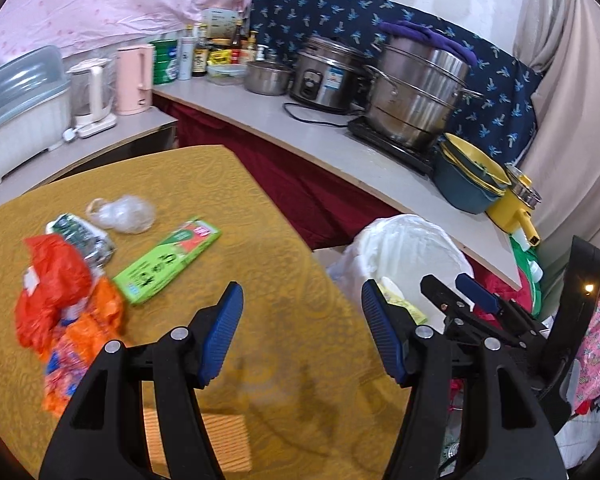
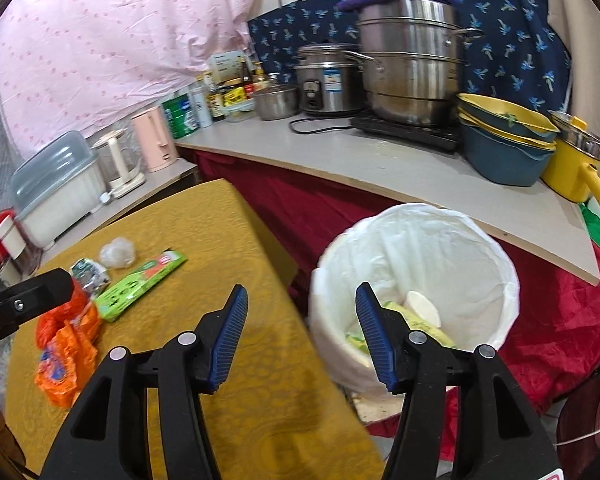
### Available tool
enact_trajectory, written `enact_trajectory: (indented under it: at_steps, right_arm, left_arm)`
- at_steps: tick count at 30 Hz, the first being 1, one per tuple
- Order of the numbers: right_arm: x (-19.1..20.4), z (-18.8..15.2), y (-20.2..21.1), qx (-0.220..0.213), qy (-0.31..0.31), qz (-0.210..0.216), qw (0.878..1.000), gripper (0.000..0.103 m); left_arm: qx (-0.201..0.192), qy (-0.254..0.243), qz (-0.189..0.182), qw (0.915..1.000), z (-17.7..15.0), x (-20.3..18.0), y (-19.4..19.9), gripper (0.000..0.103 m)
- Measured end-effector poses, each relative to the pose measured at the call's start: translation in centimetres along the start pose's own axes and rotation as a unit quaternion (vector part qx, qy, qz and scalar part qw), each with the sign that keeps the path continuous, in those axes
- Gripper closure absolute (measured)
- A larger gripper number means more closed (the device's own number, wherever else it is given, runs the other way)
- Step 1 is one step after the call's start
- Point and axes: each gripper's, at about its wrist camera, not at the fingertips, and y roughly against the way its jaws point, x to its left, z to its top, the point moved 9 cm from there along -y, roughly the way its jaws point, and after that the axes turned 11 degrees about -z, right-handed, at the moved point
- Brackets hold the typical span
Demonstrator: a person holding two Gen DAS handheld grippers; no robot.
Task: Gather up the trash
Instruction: 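Move both grippers back over the table toward the remaining trash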
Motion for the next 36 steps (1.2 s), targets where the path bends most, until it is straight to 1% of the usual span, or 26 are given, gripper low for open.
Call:
enact_trajectory:
  at_steps: [7, 9, 16, 21, 25, 28, 34, 36]
  right_arm:
    - [5.8, -2.0, 2.3, 0.009, 0.029, 0.048, 0.998, 0.048]
    - [7.0, -2.7, 2.7, 0.015, 0.036, 0.060, 0.997, 0.048]
    - [11.3, -7.2, 3.2, 0.054, 0.061, 0.099, 0.992, 0.045]
    - [13.6, -10.7, 2.3, 0.083, 0.086, 0.110, 0.987, 0.045]
    - [14.7, -12.8, 1.5, 0.099, 0.098, 0.111, 0.984, 0.045]
    - [15.3, -13.9, 0.9, 0.109, 0.104, 0.111, 0.982, 0.045]
    - [16.5, -15.5, -0.1, 0.125, 0.121, 0.112, 0.978, 0.045]
    - [16.8, -15.9, -0.2, 0.127, 0.127, 0.110, 0.978, 0.049]
  left_arm:
    - [-0.004, 0.031, 0.048, 0.9984, -2.7, 5.8, 4.1, 0.045]
    - [-0.004, 0.041, 0.067, 0.9969, -3.8, 7.7, 5.4, 0.044]
    - [0.003, 0.076, 0.110, 0.9910, -8.0, 13.2, 8.7, 0.042]
    - [0.010, 0.087, 0.124, 0.9884, -10.3, 15.0, 9.9, 0.041]
    - [0.017, 0.091, 0.131, 0.9871, -11.5, 15.9, 10.0, 0.038]
    - [0.025, 0.095, 0.136, 0.9859, -12.5, 16.6, 9.8, 0.038]
    - [0.033, 0.103, 0.144, 0.9837, -13.4, 18.2, 9.2, 0.038]
    - [0.035, 0.107, 0.146, 0.9829, -13.6, 18.8, 9.0, 0.038]
